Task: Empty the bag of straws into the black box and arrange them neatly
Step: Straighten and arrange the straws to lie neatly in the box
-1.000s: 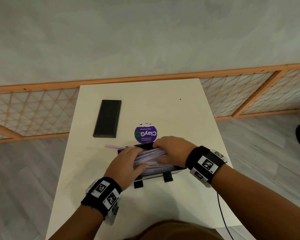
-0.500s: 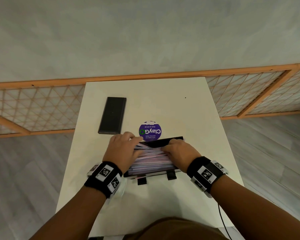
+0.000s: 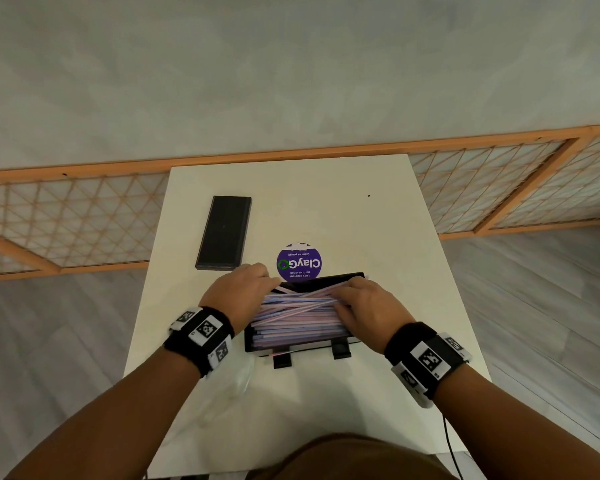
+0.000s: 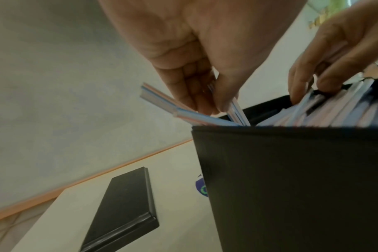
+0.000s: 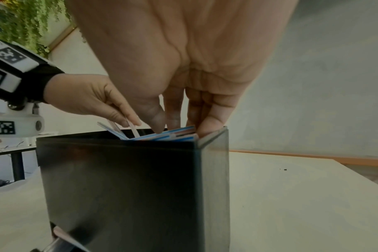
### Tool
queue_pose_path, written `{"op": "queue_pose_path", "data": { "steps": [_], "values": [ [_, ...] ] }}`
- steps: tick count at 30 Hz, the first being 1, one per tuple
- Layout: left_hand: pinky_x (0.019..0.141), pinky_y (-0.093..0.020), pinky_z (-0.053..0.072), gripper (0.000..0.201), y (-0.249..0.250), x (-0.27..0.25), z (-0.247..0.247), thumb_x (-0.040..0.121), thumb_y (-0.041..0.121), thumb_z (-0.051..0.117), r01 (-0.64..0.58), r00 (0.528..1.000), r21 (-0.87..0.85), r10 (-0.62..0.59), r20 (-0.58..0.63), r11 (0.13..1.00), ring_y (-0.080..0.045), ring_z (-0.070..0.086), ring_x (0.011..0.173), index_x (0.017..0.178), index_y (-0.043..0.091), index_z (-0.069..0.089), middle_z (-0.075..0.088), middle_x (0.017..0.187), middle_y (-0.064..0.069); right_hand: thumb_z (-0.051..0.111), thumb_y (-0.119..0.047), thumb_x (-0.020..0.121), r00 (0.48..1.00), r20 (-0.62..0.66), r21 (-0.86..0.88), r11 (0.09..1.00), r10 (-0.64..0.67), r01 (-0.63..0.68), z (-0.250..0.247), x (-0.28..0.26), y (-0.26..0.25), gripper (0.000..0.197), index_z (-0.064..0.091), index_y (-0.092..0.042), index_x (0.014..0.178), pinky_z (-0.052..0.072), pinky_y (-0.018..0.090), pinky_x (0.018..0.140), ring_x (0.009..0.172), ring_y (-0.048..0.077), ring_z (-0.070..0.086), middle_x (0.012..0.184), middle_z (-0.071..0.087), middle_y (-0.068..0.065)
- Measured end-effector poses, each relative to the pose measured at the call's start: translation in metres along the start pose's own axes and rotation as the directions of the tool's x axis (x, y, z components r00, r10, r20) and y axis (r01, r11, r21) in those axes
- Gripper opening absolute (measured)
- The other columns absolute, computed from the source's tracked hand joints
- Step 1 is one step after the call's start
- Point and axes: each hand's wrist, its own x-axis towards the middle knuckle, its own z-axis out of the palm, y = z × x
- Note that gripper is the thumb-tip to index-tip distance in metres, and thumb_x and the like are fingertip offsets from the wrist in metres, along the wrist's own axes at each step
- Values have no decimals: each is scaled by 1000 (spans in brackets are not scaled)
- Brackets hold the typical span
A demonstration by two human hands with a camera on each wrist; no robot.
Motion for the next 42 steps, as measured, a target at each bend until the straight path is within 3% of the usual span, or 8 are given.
{"op": "queue_pose_path", "data": {
  "steps": [6,10,16,20,26,29,35,42],
  "values": [
    [79,-34,53,41,-21,-11,-13,92,10,63,49,998,79,-47,-30,996,-22,61,93,127,29,67,66,108,0,52,-27,98,1000,-16,33,999,20,-19,1,1,-1,24,69,-21,114,53,39,86,98,26,60,109,62,3],
    [85,-35,54,36,-23,-19,-14,97,18,59,108,992,22,-106,-62,994,-19,61,98,131,27,66,66,117,1,51,-29,97,1000,-20,22,1000,19,-19,5,1,-1,24,68,-20,110,53,39,83,97,27,60,107,62,3],
    [93,-32,49,44,0,-15,-1,101,40,50,47,998,-28,-49,-46,998,-17,56,108,144,33,50,59,126,4,51,-31,96,1000,-22,-23,1000,18,-19,8,0,-5,25,68,-19,111,53,35,83,98,24,60,110,63,3],
    [92,-33,51,50,-1,-8,9,101,27,57,39,999,93,-40,11,995,-22,56,110,148,30,42,58,124,-3,49,-33,95,999,-8,-41,998,39,-39,9,0,-6,26,67,-20,109,53,36,83,99,25,60,110,63,3],
    [95,-31,51,52,-15,-15,12,105,37,49,34,998,78,-38,56,996,-19,54,115,154,26,35,56,133,1,49,-32,96,999,-23,-28,999,44,-44,7,1,-8,27,68,-20,109,53,36,83,96,26,61,107,64,4],
    [92,-31,53,62,-19,-22,12,100,21,57,17,997,104,-25,74,994,-20,57,112,156,28,30,56,133,-1,47,-33,95,999,-24,-24,999,41,-42,9,3,-10,30,68,-19,109,53,36,84,95,26,62,107,65,4],
    [86,-29,51,65,-24,-33,-8,95,0,54,44,998,69,-46,30,997,-20,57,108,153,27,42,59,122,-2,47,-33,94,999,-26,-4,999,38,-39,9,2,-9,26,66,-18,104,52,37,82,94,26,60,106,63,4],
    [62,-25,43,64,-48,-60,-55,76,-13,67,6,987,69,5,-161,998,-21,63,81,131,21,69,65,98,0,50,-33,95,997,-70,80,996,33,-27,3,-2,-5,24,67,-22,108,54,40,79,92,25,60,105,61,0]
  ]
}}
